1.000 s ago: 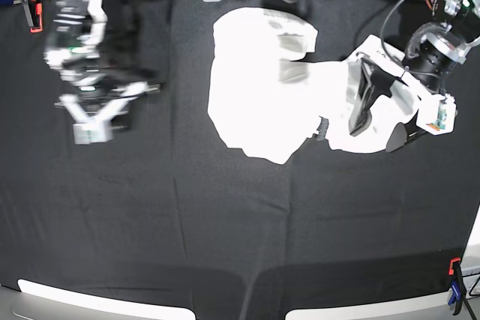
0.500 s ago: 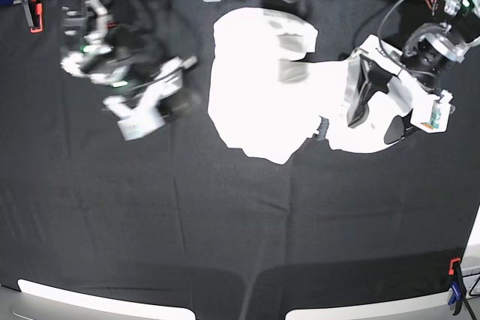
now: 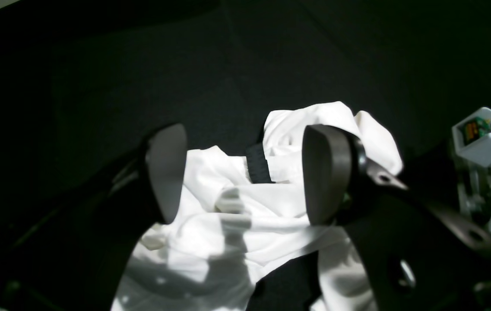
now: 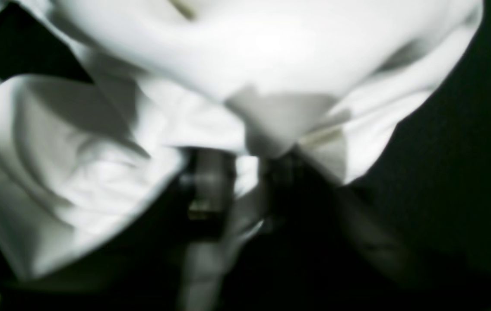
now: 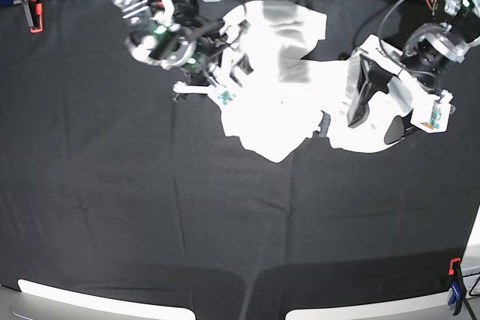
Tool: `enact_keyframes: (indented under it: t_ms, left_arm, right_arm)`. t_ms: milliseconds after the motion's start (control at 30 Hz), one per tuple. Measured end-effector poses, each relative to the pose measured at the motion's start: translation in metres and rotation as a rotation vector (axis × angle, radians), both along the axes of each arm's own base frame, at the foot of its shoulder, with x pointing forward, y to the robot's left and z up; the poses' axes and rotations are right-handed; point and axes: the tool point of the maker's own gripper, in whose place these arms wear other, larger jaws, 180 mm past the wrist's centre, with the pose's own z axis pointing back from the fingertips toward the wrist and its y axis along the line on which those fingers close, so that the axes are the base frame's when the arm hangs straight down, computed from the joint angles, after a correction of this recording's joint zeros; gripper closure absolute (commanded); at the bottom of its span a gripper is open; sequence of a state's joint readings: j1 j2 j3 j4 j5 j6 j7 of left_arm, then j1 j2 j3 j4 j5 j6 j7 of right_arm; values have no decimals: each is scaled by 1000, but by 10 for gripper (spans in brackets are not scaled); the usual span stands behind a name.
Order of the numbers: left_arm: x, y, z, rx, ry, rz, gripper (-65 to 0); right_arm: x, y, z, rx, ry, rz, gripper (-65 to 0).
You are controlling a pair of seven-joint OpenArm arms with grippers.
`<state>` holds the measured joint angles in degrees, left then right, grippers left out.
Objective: Layout the t-shirt on the table in an organized manner, then fold the t-shirt properly
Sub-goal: 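Lower both grippers onto the crumpled white t-shirt and grasp its edges, then pull the shirt apart with both grippers to spread it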
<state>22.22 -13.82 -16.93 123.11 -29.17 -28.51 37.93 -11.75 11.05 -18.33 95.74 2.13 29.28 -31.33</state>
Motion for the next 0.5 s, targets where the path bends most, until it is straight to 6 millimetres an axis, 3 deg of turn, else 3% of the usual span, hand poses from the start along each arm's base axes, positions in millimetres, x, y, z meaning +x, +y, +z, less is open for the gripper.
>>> enact_keyframes:
  t_ms: [133, 233, 300, 400, 500]
  left_arm:
    - [0, 0, 0, 0, 0, 0, -382]
    - [0, 0, 0, 0, 0, 0, -382]
    - [0, 0, 0, 1, 0, 0, -382]
    - [0, 0, 0, 0, 0, 1, -382]
    - [0, 0, 0, 0, -1, 0, -382]
  right_arm:
    - [5, -14, -6, -118, -50, 20, 0]
    - [13, -45, -8, -194, -67, -8, 0]
    - [27, -88, -6, -255, -85, -93, 0]
    - [44, -170, 4, -380, -101, -257, 0]
    - [49, -233, 19, -417, -99, -423, 0]
